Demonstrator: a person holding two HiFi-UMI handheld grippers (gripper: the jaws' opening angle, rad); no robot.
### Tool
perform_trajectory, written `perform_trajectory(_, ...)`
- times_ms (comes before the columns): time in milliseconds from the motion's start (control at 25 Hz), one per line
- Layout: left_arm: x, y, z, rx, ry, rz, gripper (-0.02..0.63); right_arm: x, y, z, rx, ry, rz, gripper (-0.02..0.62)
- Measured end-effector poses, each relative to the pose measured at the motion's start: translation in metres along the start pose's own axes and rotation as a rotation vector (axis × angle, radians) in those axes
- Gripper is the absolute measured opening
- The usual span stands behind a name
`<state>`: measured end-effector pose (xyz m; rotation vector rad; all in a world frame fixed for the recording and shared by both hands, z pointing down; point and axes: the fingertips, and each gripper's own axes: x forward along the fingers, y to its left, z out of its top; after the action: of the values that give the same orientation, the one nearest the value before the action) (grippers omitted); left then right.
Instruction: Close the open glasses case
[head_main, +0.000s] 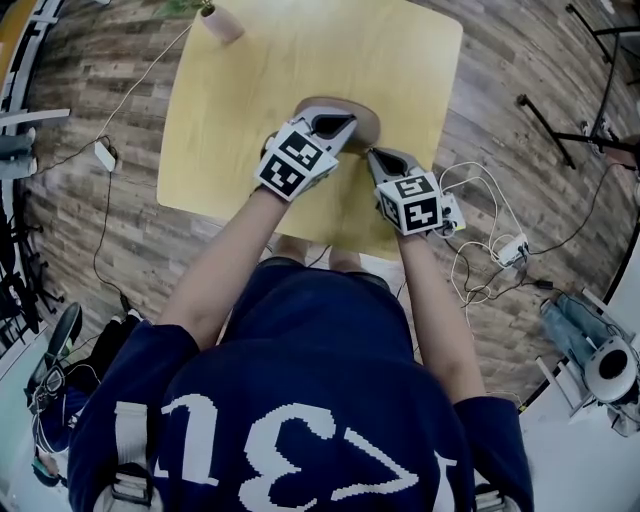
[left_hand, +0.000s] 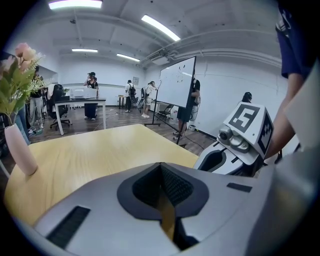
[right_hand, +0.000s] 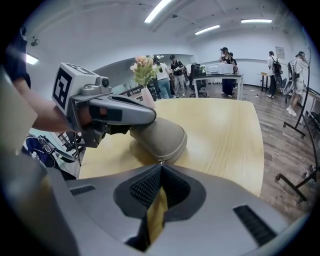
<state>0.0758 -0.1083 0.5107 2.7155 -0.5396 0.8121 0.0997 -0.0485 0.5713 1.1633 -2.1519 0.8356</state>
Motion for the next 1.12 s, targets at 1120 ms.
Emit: perform_trajectory(1120, -0.038, -0.025, -0.031, -0.009, 0.016, -0.066, 0.012, -0.015, 0.052, -0.02, -0.355, 0.124, 0.252, 0.025)
